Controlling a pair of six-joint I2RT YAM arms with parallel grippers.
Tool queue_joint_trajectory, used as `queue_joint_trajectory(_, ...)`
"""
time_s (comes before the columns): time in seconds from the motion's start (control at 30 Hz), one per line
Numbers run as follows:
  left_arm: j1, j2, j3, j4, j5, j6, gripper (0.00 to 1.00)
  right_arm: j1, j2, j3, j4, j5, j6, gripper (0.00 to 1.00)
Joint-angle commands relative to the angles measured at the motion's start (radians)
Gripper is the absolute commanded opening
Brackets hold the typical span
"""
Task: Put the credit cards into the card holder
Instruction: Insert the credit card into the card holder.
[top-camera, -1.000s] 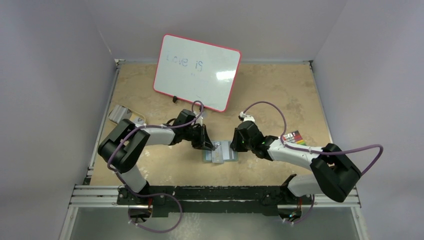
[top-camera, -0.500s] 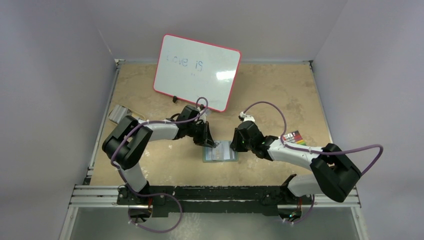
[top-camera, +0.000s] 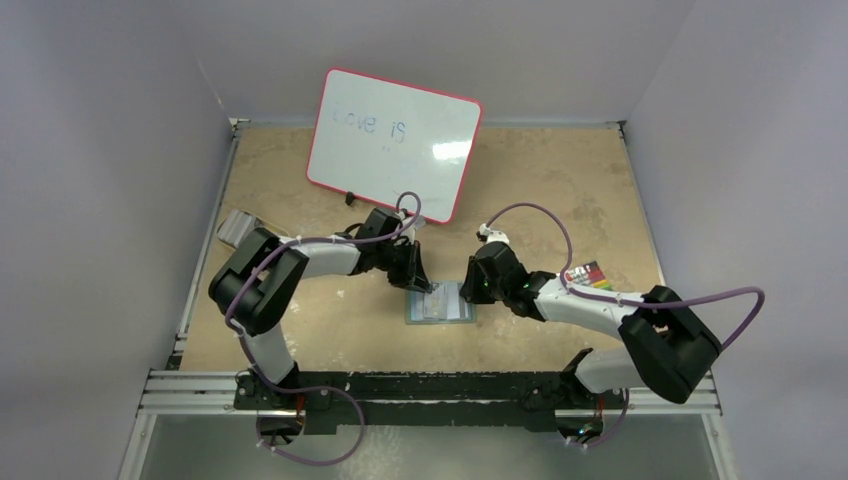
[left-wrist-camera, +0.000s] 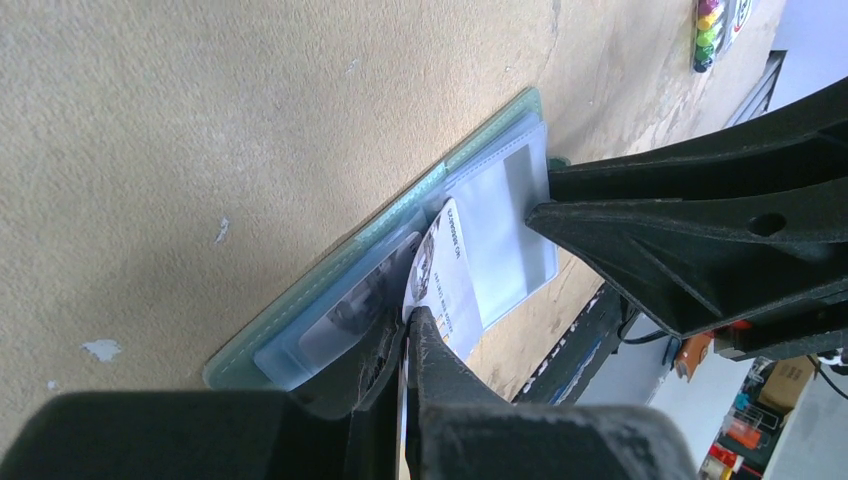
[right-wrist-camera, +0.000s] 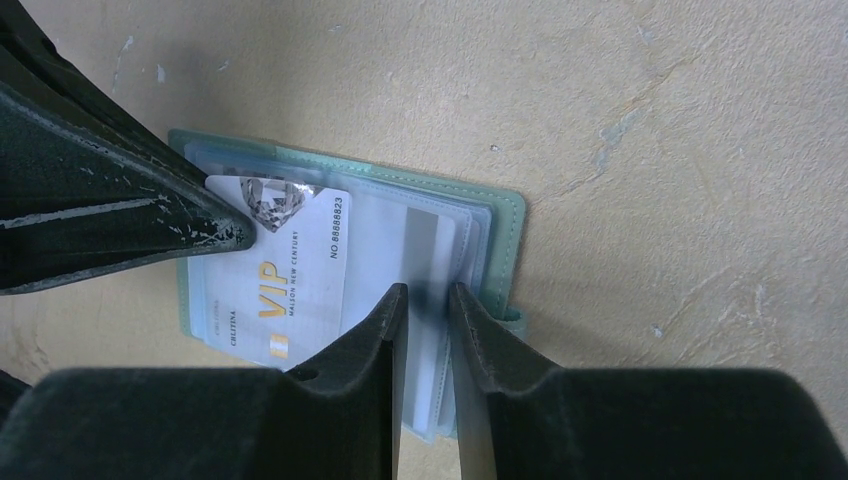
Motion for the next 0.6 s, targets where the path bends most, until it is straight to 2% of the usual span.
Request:
queue_joint_trajectory(0.0, -0.008, 0.046, 0.018, 0.005, -0.045, 0.044, 0.00, -0.001, 0.007, -0.009, 0.032, -0.018, 0.006, 0.24)
queue_joint_trajectory(0.27, -0.016, 0.036, -0.025, 0.084, -0.019, -0.045, 0.00, -0.001, 0.020, -0.008, 0.042, -0.025, 0.010, 0.24)
queue_joint_trajectory(0.4, -0.016, 0.034, -0.066, 0.206, 0.015, -0.147, 0.00, -0.001, 0.023, -0.007, 0.041, -0.026, 0.018, 0.24)
queue_joint_trajectory(0.57, -0.021, 0.003, -0.098, 0.239, -0.042, -0.190, 0.00, -0.001, 0.010, -0.017, 0.044, -0.022, 0.038, 0.24)
